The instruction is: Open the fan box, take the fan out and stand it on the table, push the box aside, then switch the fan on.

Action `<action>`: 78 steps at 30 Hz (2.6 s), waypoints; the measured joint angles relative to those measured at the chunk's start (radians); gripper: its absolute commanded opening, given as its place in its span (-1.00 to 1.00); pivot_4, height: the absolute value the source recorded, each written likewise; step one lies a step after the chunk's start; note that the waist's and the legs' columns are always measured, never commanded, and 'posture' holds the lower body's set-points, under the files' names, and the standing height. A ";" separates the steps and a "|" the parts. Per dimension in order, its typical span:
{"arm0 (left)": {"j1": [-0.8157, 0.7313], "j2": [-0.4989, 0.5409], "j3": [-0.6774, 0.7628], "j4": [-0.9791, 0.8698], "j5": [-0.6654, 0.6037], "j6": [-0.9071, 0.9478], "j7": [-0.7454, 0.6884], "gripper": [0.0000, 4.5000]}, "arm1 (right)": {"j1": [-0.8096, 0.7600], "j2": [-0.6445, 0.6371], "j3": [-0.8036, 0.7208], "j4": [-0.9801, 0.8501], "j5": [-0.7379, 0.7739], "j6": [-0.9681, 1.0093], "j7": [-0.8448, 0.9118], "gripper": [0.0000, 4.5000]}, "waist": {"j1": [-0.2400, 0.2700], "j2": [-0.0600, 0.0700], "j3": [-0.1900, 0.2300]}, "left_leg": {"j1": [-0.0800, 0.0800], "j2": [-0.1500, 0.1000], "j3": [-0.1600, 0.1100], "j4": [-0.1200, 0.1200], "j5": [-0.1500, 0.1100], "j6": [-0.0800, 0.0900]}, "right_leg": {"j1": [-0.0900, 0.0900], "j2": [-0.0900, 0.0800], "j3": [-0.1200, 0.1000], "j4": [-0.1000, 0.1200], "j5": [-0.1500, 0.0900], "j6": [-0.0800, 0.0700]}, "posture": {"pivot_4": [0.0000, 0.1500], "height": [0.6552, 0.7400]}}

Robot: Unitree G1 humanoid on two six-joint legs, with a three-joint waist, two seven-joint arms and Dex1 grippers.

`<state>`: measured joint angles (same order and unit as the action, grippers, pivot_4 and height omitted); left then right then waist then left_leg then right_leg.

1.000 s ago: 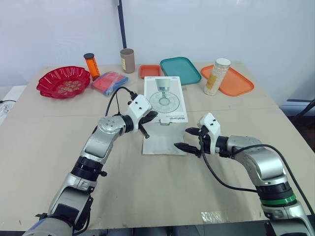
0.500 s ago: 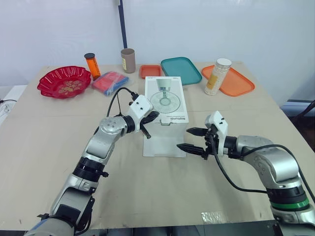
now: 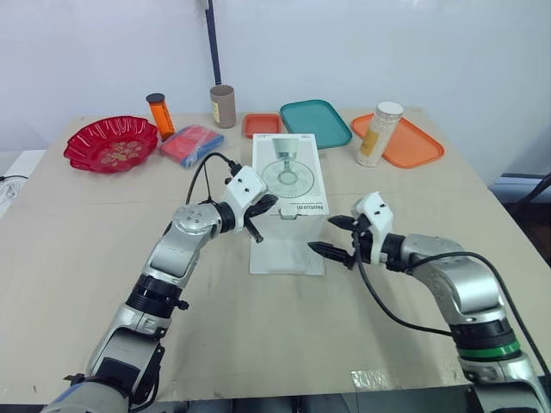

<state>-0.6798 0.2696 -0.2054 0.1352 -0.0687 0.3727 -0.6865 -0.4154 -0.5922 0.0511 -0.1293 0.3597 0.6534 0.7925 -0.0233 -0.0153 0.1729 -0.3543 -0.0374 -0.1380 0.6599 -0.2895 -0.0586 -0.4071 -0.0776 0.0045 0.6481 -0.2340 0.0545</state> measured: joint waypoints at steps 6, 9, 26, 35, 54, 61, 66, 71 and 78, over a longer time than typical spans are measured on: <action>0.007 0.010 0.001 -0.015 0.000 0.007 0.002 -0.98 | -0.004 0.000 0.002 -0.006 0.014 0.026 0.017 1.00 | -0.001 0.000 0.000 | 0.000 0.000 0.000 0.000 0.000 0.000 | 0.000 0.000 0.000 0.000 0.000 0.000 | 1.00 1.00; 0.012 0.013 0.002 -0.023 0.000 0.010 0.003 -0.98 | 0.006 -0.016 -0.002 -0.035 0.027 0.044 0.030 1.00 | -0.001 0.000 0.000 | 0.000 0.000 0.000 0.000 0.000 0.000 | 0.000 0.000 0.000 0.000 0.000 0.000 | 1.00 1.00; 0.019 0.002 -0.002 -0.029 0.000 0.018 0.005 -0.98 | 0.038 -0.028 -0.013 -0.130 0.087 0.096 0.047 1.00 | -0.001 0.000 0.000 | 0.000 0.000 0.000 0.000 0.000 0.000 | 0.000 0.000 0.000 0.000 0.000 0.000 | 1.00 1.00; 0.017 0.001 -0.002 -0.029 0.001 0.019 0.005 -0.98 | 0.047 -0.031 -0.048 -0.160 0.163 0.153 0.057 1.00 | 0.000 0.000 0.000 | 0.000 0.000 0.000 0.000 0.000 0.000 | 0.000 0.000 0.000 0.000 0.000 0.000 | 1.00 1.00; 0.018 0.143 0.143 -0.220 -0.070 0.129 0.027 -0.98 | 0.034 -0.057 -0.110 -0.222 0.328 0.236 0.054 1.00 | 0.000 -0.001 0.001 | -0.001 0.000 0.000 0.000 0.000 0.001 | -0.001 0.000 0.000 0.000 0.000 0.000 | 1.00 1.00; 0.178 0.224 0.159 -0.308 -0.089 0.193 0.000 -0.98 | 0.000 -0.043 -0.149 -0.220 0.369 0.248 0.023 1.00 | -0.007 -0.001 0.001 | -0.001 0.001 0.000 -0.001 -0.001 0.001 | -0.002 0.001 0.000 0.000 0.000 0.000 | 1.00 1.00; 0.254 0.277 0.193 -0.359 -0.103 0.208 -0.012 -0.98 | -0.041 -0.015 -0.131 -0.181 0.332 0.217 -0.012 1.00 | -0.008 -0.001 0.001 | -0.001 0.001 0.000 -0.001 -0.003 0.005 | -0.002 0.001 0.000 0.000 0.000 0.000 | 1.00 1.00; 0.277 0.295 0.223 -0.415 -0.130 0.225 -0.009 -0.98 | -0.085 0.017 -0.097 -0.131 0.302 0.188 -0.018 1.00 | -0.002 -0.001 0.001 | -0.002 0.001 0.000 -0.001 -0.003 0.005 | -0.002 0.000 0.000 0.000 0.000 0.000 | 1.00 1.00; 0.258 0.287 0.213 -0.456 -0.196 0.227 -0.040 -0.98 | -0.126 0.056 -0.033 -0.060 0.231 0.141 -0.039 1.00 | -0.001 -0.001 0.001 | -0.002 0.001 0.000 -0.001 -0.003 0.005 | -0.002 0.000 0.000 0.000 0.000 0.000 | 1.00 1.00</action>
<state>-0.4218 0.5567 0.0079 -0.3212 -0.2649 0.5993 -0.7262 -0.5412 -0.5361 0.0185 -0.1896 0.5903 0.7945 0.7534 -0.0244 -0.0164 0.1738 -0.3560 -0.0368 -0.1382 0.6589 -0.2922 -0.0538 -0.4093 -0.0774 0.0044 0.6478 -0.2339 0.0542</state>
